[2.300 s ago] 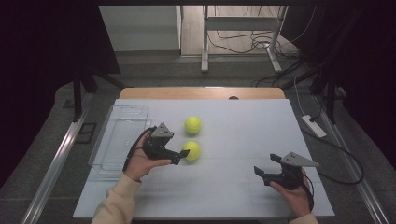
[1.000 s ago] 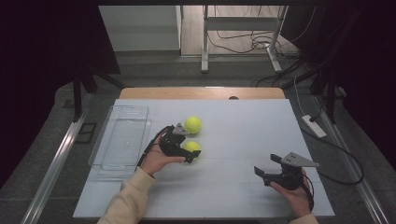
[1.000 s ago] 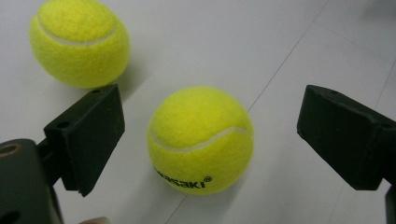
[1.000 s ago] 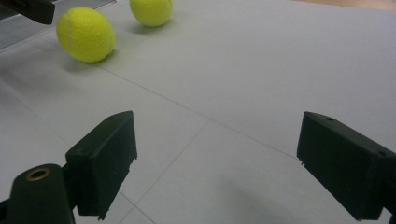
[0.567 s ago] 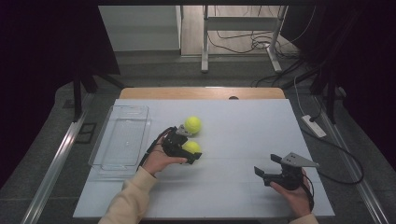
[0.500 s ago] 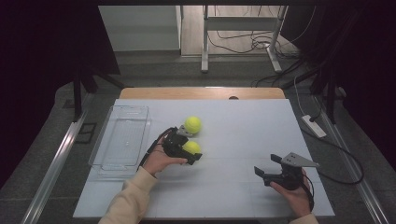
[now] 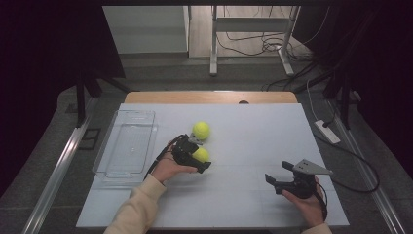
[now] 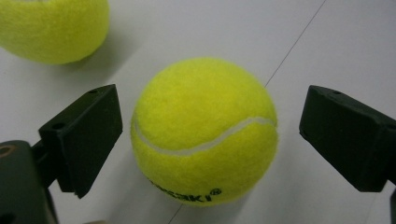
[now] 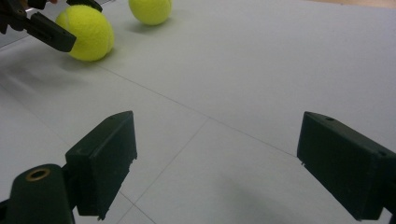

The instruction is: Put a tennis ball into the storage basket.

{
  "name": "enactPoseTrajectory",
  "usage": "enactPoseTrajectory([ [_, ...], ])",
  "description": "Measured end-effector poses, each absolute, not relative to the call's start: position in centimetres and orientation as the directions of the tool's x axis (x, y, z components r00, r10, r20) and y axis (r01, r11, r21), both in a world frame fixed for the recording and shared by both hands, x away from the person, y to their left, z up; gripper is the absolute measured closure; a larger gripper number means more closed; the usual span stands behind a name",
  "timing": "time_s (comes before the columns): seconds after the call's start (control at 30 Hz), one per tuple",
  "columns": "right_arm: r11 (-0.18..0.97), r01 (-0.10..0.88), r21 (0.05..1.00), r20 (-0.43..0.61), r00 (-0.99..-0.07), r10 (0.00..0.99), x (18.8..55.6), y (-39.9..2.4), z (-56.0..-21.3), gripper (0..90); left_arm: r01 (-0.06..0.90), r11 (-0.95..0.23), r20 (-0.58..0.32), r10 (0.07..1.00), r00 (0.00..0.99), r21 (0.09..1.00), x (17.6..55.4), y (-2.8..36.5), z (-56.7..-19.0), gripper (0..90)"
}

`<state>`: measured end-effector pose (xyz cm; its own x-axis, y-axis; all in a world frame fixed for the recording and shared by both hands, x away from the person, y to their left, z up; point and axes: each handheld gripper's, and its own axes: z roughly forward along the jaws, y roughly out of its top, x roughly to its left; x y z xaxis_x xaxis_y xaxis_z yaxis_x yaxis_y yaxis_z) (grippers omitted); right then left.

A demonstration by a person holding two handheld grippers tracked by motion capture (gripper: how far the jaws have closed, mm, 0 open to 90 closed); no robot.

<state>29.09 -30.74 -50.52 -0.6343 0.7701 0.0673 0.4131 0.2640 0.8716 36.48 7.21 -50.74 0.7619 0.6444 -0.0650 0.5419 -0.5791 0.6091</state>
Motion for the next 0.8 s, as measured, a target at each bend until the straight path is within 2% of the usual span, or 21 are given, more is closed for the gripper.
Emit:
enactPoseTrajectory([
  [0.13, 0.262, 0.413, 0.872, 0.069, -0.634, 0.77, 29.1, -30.8, -50.5, 12.0, 0.543, -0.591, -0.061, 0.642, 0.765, 0.596, 36.6, 7.2, -51.0, 12.9],
  [0.23, 0.262, 0.413, 0.872, 0.069, -0.634, 0.77, 29.1, -30.8, -50.5, 12.1, 0.539, -0.59, -0.038, 0.653, 0.757, 0.601, 36.5, 7.3, -51.0, 25.6],
  [0.57, 0.259, 0.412, 0.873, 0.069, -0.631, 0.773, 29.1, -30.9, -50.5, 12.1, 0.537, -0.587, -0.035, 0.654, 0.756, 0.606, 36.5, 7.6, -50.8, 27.0],
  [0.8, 0.26, 0.413, 0.873, 0.07, -0.632, 0.772, 29.1, -30.9, -50.5, 12.1, 0.513, -0.57, -0.025, 0.653, 0.757, 0.642, 35.9, 8.1, -49.8, 27.1],
])
